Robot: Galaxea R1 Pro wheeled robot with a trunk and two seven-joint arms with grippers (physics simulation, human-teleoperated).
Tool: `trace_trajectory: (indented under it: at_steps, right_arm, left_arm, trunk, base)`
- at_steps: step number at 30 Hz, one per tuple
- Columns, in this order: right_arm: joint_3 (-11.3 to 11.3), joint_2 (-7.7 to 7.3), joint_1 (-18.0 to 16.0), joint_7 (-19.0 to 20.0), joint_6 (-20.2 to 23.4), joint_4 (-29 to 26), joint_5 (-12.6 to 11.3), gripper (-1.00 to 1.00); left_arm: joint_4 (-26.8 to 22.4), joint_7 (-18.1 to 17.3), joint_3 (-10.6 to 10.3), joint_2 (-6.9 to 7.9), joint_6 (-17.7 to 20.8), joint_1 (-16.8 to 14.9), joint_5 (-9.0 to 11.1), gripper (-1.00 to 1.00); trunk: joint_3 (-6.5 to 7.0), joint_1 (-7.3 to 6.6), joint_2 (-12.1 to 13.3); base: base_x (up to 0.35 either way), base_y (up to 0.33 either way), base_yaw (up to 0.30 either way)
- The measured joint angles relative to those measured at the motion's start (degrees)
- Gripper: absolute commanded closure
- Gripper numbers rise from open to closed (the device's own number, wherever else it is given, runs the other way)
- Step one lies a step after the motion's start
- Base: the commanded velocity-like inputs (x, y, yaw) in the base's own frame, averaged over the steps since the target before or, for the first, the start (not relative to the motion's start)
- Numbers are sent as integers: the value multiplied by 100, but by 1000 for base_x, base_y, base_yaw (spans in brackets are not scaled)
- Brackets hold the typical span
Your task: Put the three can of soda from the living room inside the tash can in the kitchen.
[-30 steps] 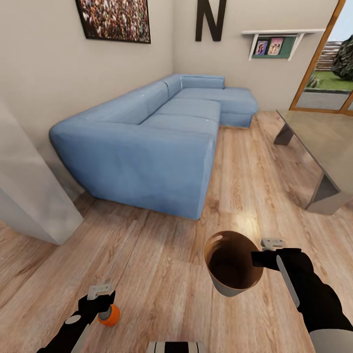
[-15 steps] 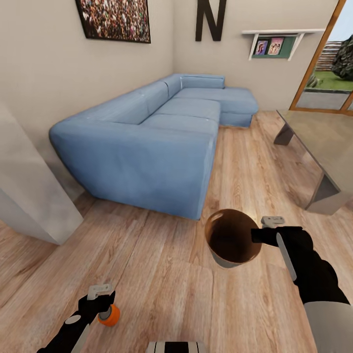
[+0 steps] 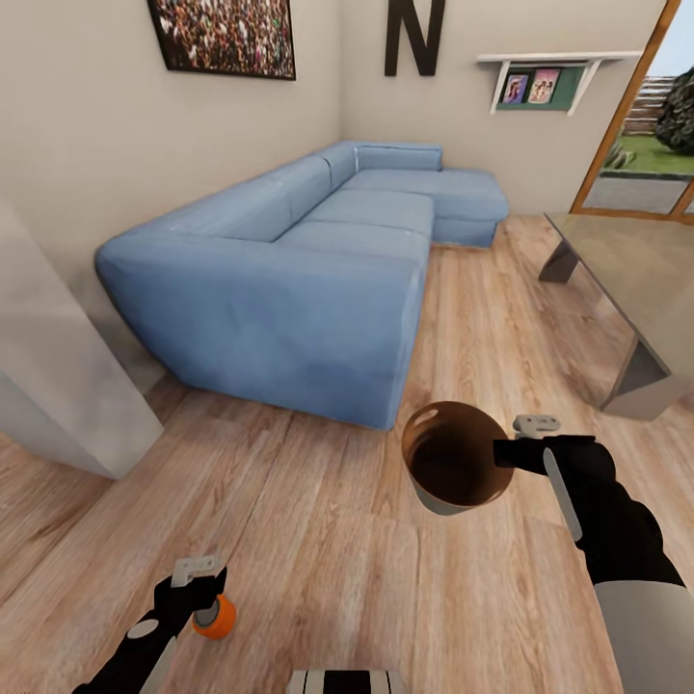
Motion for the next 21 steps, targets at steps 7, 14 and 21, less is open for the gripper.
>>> trace_trajectory:
  at_steps: [7,14,21]
  right_arm:
    - [0,8,-3,0,0,0,0,100]
    - [0,10,-3,0,0,0,0,100]
    - [0,13,-3,0,0,0,1,100]
  left_arm:
    - [6,-2,0,0,-117,0,0,-100]
    - [6,-2,0,0,-127,0,0,-100]
    - [13,-2,0,0,-124,0,0,-100]
  trunk:
    - [-61,0,0]
    - [-125,0,0]
    - [-189,0,0]
  base:
    - [0,0,0]
    - [0,0,0]
    - [0,0,0]
